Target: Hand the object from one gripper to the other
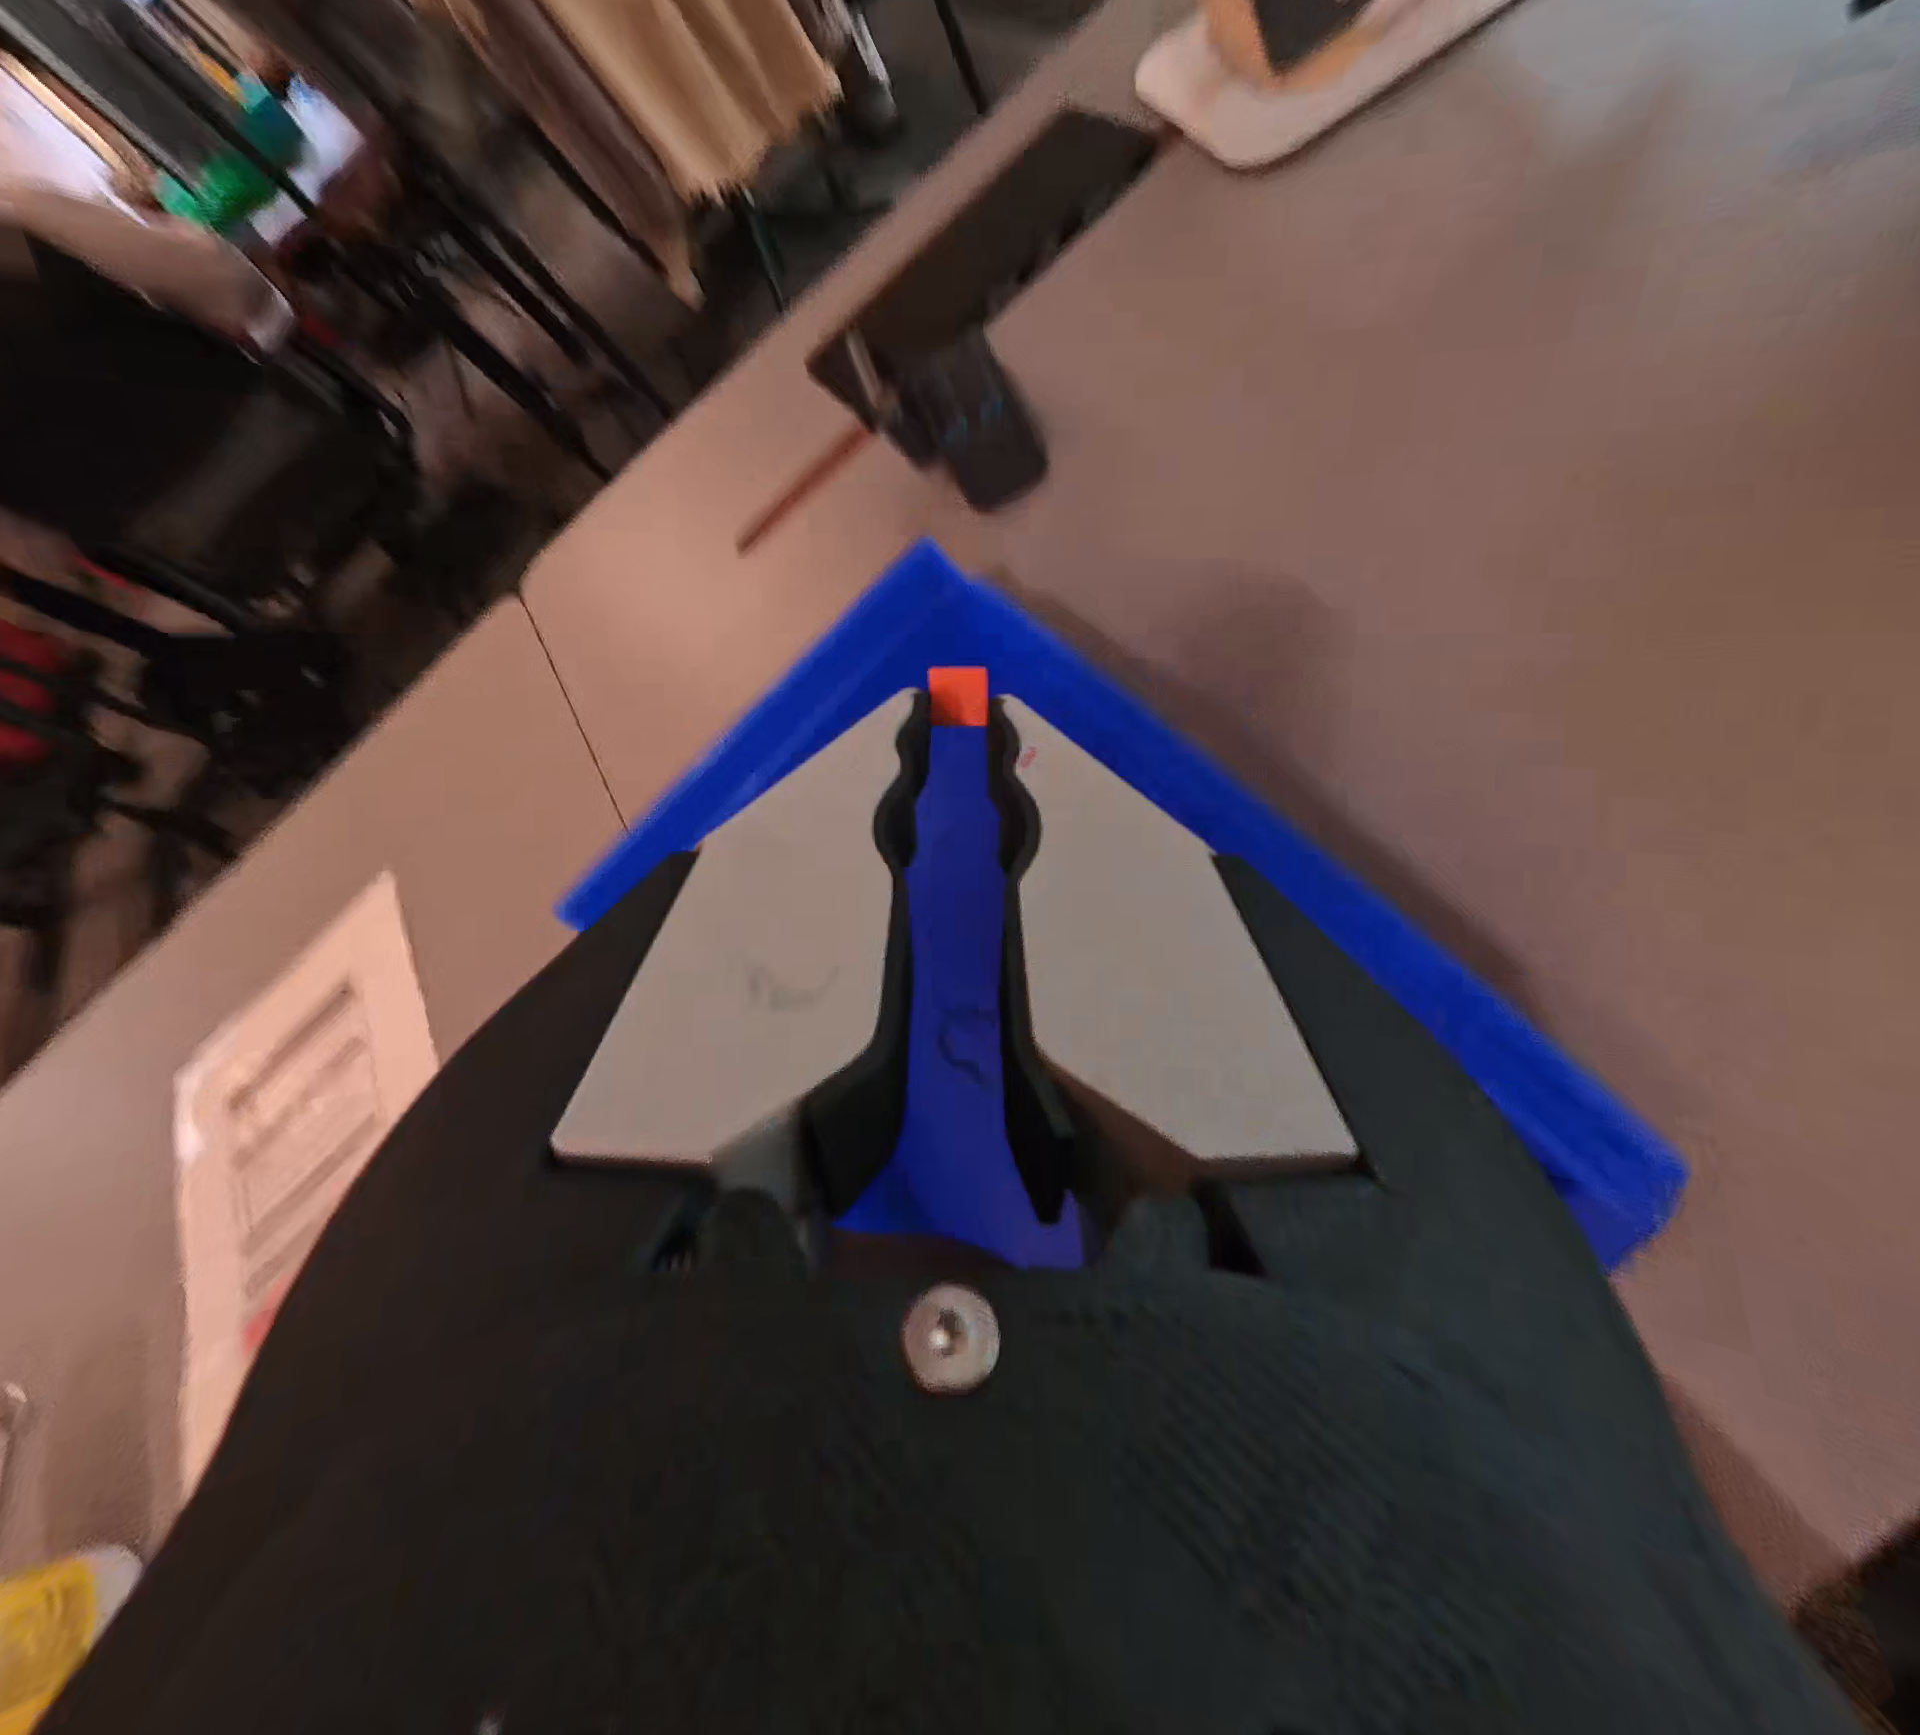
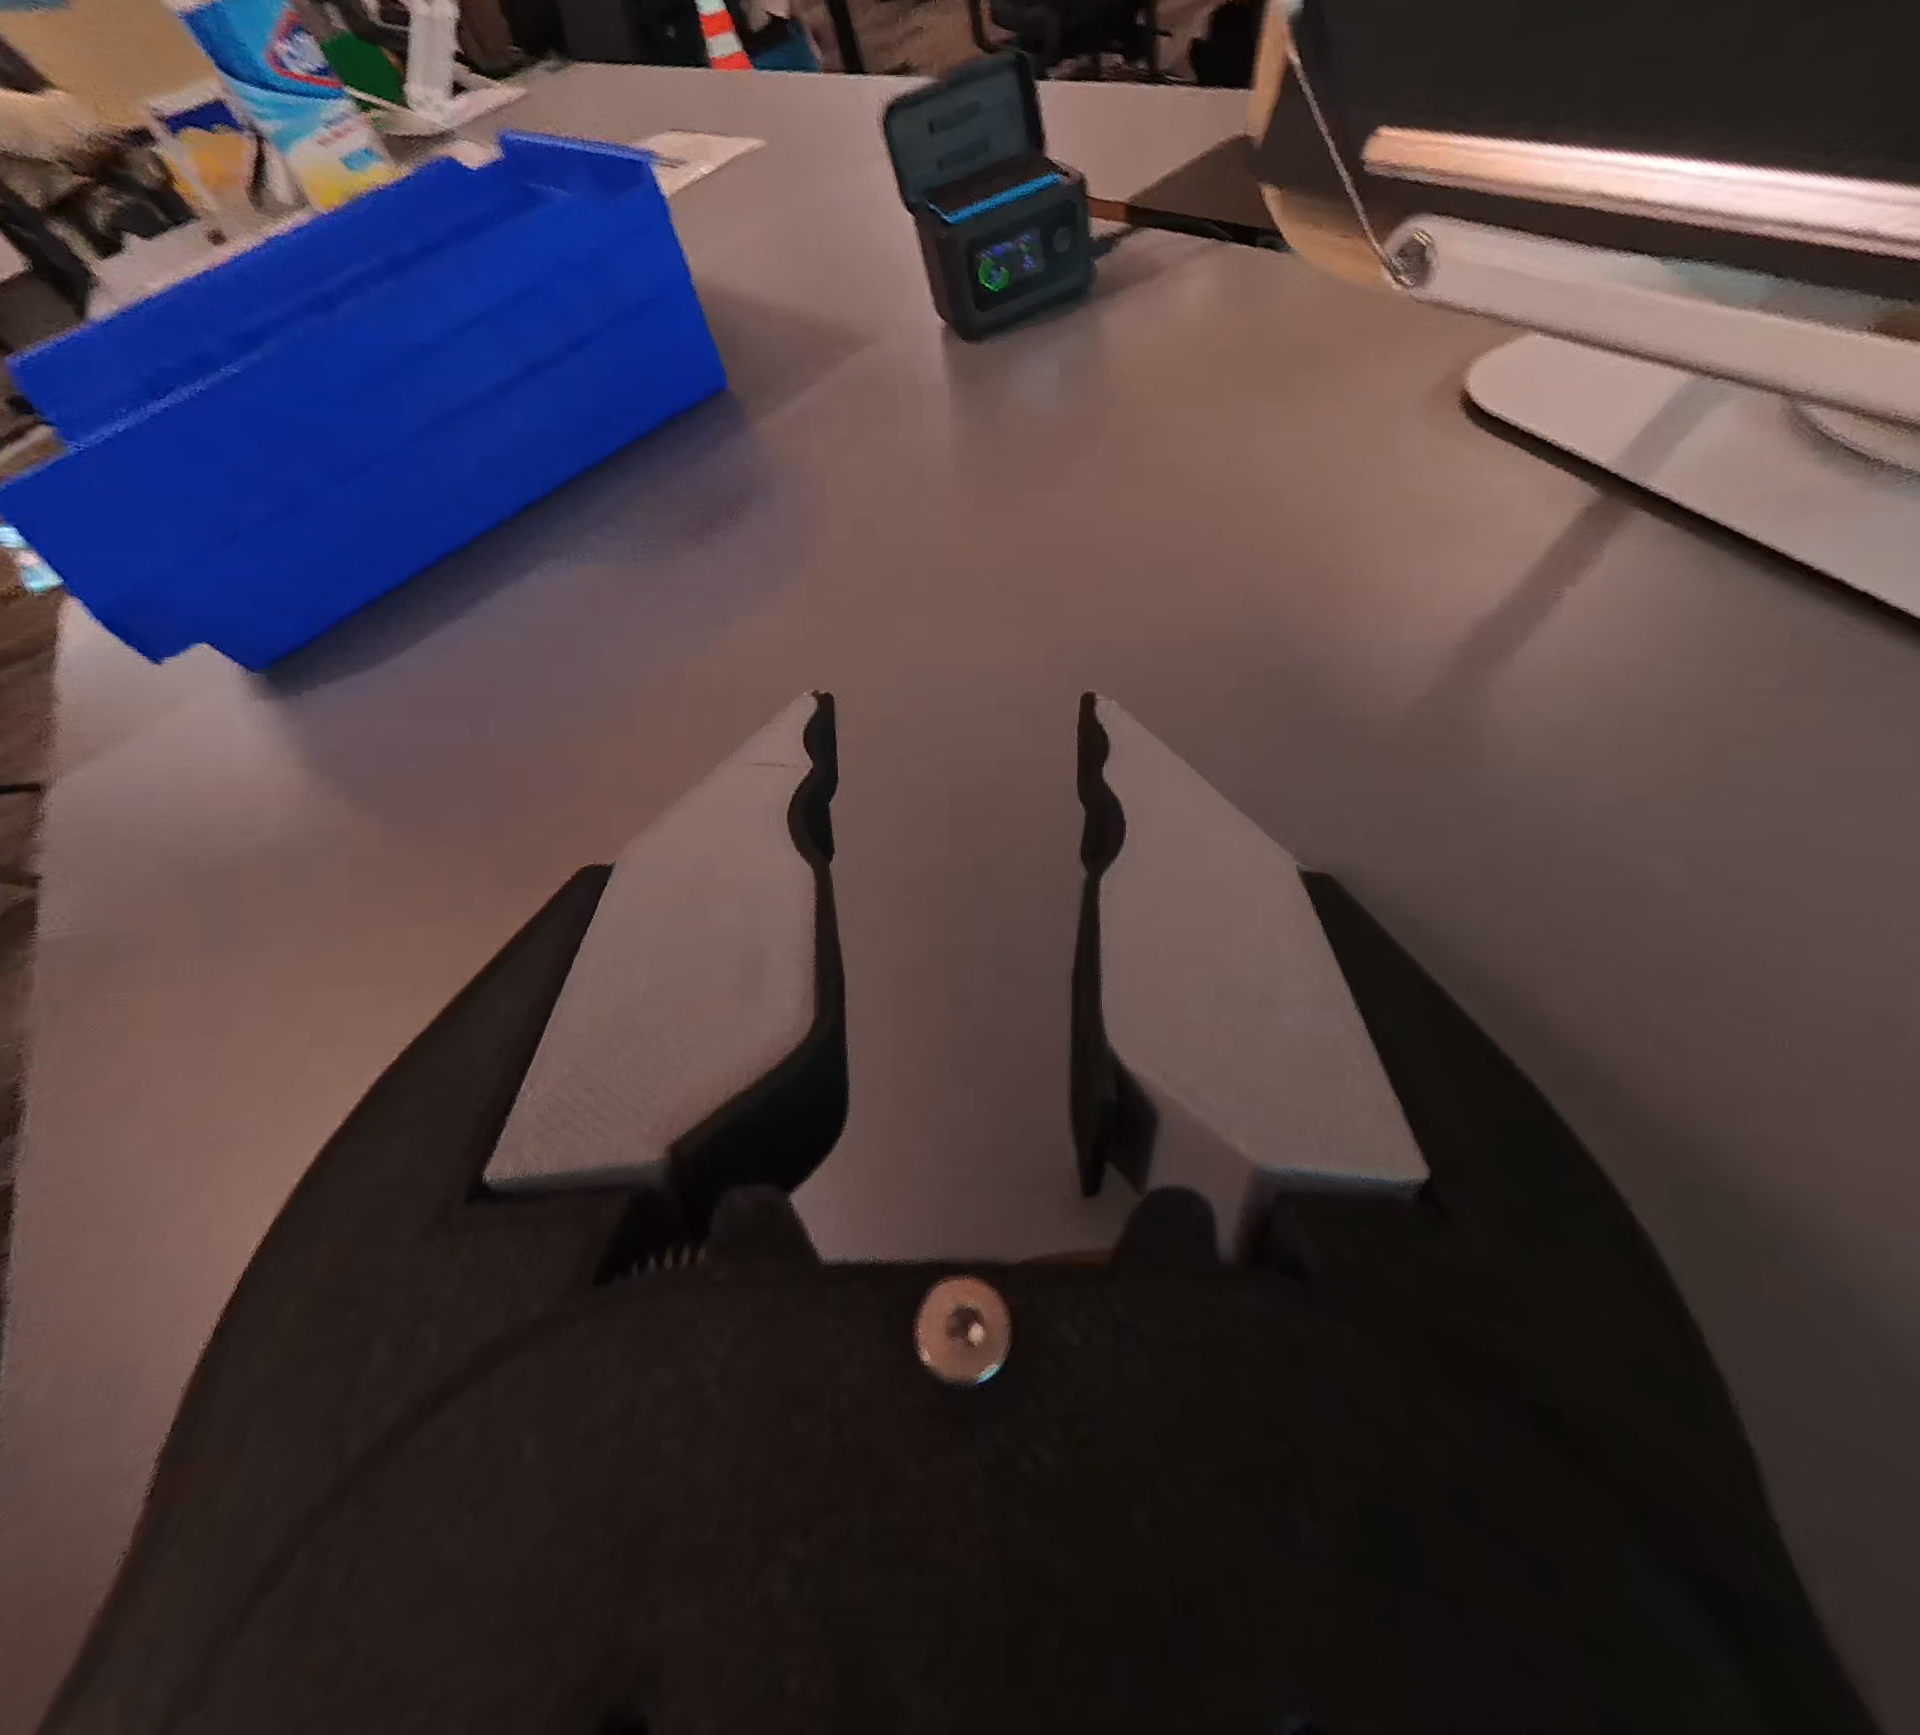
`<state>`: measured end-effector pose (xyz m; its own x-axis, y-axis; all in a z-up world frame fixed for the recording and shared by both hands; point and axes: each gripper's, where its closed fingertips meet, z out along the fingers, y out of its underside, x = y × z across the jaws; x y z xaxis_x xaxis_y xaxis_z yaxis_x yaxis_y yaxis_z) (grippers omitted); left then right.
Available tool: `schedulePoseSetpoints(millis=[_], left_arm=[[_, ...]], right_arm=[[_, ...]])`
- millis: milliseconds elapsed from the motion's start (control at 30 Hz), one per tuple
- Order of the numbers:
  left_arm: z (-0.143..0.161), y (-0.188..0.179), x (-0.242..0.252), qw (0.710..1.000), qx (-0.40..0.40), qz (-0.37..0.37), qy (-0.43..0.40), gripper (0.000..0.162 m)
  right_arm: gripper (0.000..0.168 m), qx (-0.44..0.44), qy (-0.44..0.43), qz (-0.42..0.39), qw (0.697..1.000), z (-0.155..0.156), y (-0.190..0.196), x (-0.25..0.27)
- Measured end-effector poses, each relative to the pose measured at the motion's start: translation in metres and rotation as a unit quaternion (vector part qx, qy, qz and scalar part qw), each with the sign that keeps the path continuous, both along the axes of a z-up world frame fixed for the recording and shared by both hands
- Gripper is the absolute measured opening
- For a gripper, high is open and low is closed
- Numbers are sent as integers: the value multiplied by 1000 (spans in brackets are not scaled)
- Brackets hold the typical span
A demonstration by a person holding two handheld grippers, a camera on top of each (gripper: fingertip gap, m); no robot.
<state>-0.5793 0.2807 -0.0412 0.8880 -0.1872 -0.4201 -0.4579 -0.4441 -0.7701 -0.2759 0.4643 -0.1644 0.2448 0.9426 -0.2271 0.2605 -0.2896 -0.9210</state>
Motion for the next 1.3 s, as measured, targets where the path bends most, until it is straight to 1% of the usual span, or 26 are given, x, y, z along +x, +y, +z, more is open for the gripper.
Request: schedulePoseSetpoints(millis=[33, 67, 100, 133, 200, 300, 400, 467, 533, 600, 633, 667, 767, 867, 933, 1067, 1167, 1267, 1300], left_arm=[[11, 10, 15, 999, 32, -3, 24, 8], [20, 20, 36, 996, 67, -21, 46, 8], [25, 30, 65, 992, 96, -57, 59, 8], [28, 42, 92, 987, 125, -78, 61, 8], [20, 70, 139, 982, 158, -94, 51, 8], [-14, 118, 189, 975, 183, -103, 78, 8], [-57, 162, 212, 967, 197, -90, 135, 8], [-84, 182, 228, 963, 200, -92, 155, 8], [-97, 196, 247, 958, 219, -98, 160, 8], [-103, 205, 266, 948, 214, -126, 197, 8], [-102, 208, 270, 941, 218, -131, 222, 8], [-102, 209, 272, 938, 225, -136, 228, 8], [-116, 213, 272, 951, 208, -142, 180, 8], [-108, 211, 267, 951, 227, -127, 167, 8], [-104, 208, 269, 953, 231, -131, 146, 8], [-104, 205, 277, 946, 237, -147, 166, 8], [-103, 203, 281, 945, 240, -150, 167, 8], [-101, 202, 281, 944, 241, -148, 169, 8], [-101, 201, 281, 944, 241, -149, 170, 8]], right_arm=[[43, 0, 8, 16, 1000, 7, -3, -6], [43, -1, 15, 33, 999, 14, -6, -12], [43, -3, 24, 49, 999, 22, -7, -19], [43, -6, 35, 64, 997, 30, -7, -25], [43, -11, 58, 84, 995, 42, -3, -34], [44, -23, 79, 100, 992, 46, 5, -43], [47, -36, 105, 113, 987, 40, 5, -40], [49, -53, 100, 109, 988, 35, 10, -36], [48, -53, 97, 112, 987, 36, 13, -30], [47, -38, 104, 81, 991, 41, 27, -24], [45, -32, 107, 71, 991, 43, 31, -22], [44, -26, 107, 69, 991, 44, 33, -21], [39, -11, 87, 64, 994, 37, 36, -22], [36, -2, 67, 84, 994, 30, 30, -25], [35, 4, 50, 92, 994, 24, 26, -28], [33, 19, 47, 105, 993, 23, 18, -32], [21, 18, 47, 110, 993, 22, 16, -32], [18, 10, 50, 123, 991, 22, 11, -32], [13, 8, 51, 128, 990, 22, 10, -32]])
